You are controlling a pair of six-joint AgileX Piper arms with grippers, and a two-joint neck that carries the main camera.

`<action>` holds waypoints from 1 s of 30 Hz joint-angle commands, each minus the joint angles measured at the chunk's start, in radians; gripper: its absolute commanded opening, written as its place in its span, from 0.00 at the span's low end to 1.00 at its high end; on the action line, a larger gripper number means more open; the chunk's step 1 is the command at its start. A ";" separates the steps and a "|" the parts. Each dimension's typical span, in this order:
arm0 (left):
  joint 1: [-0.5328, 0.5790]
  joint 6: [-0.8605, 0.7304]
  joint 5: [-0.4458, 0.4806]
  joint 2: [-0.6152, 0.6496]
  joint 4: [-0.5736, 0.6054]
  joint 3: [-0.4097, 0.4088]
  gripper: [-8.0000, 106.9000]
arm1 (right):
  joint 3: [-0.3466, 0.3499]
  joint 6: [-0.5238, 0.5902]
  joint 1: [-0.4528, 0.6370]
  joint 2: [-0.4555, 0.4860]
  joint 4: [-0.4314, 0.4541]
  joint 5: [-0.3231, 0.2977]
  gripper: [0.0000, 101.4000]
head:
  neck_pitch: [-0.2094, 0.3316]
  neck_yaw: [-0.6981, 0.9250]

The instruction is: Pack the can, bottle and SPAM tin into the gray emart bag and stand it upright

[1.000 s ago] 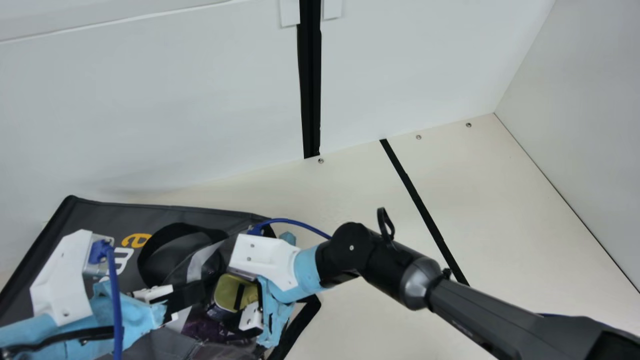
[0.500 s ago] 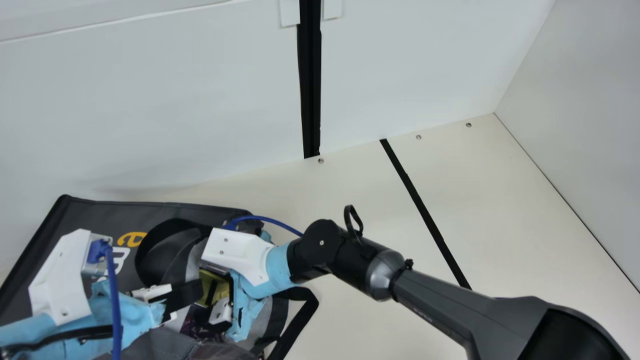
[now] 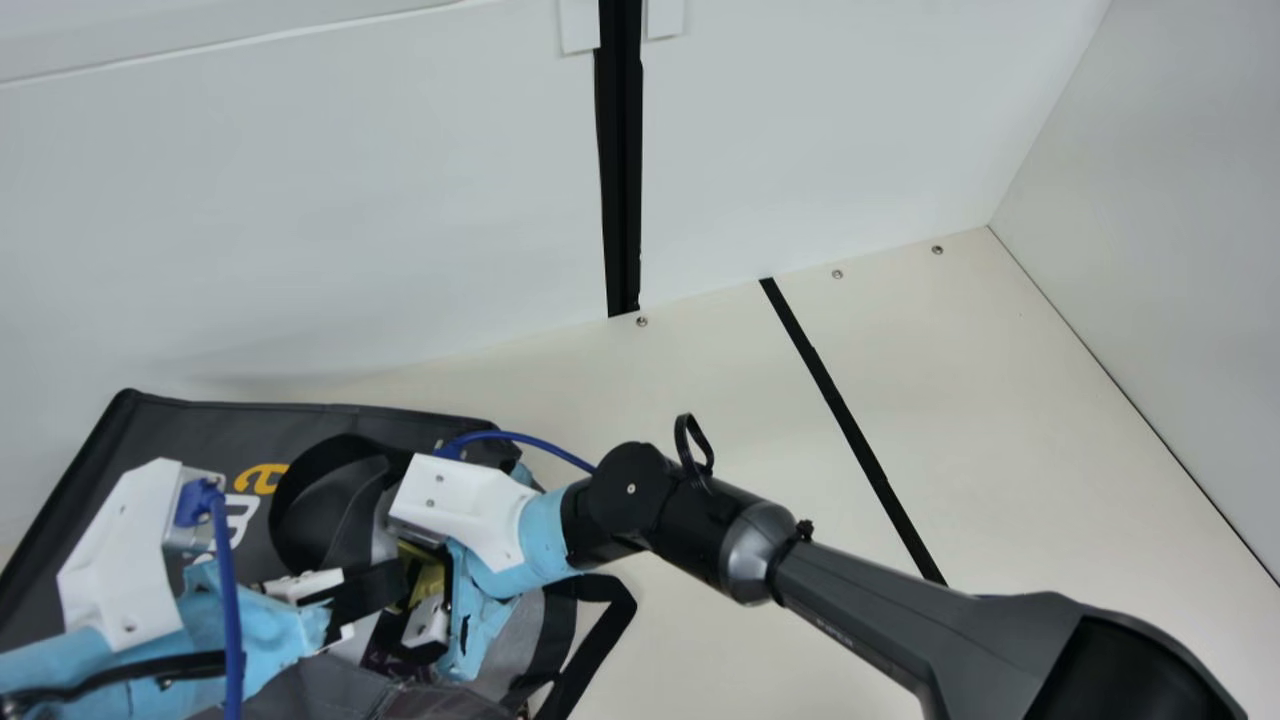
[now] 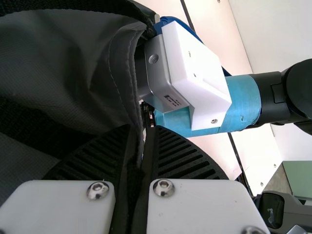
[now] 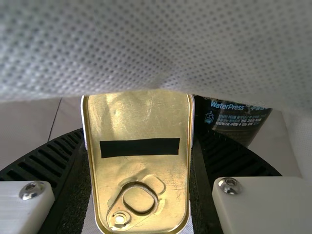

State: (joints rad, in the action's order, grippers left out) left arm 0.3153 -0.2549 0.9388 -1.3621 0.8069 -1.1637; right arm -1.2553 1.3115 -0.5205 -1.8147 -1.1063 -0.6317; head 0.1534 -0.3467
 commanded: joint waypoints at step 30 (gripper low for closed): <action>0.000 0.000 0.000 0.000 0.000 0.000 0.00 | 0.092 0.004 0.044 0.107 0.016 -0.036 0.94 | 0.021 -0.002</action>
State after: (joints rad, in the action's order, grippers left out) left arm 0.3153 -0.2549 0.9388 -1.3621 0.8069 -1.1637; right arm -1.1695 1.3128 -0.4798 -1.7159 -1.0896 -0.6669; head 0.1534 -0.3467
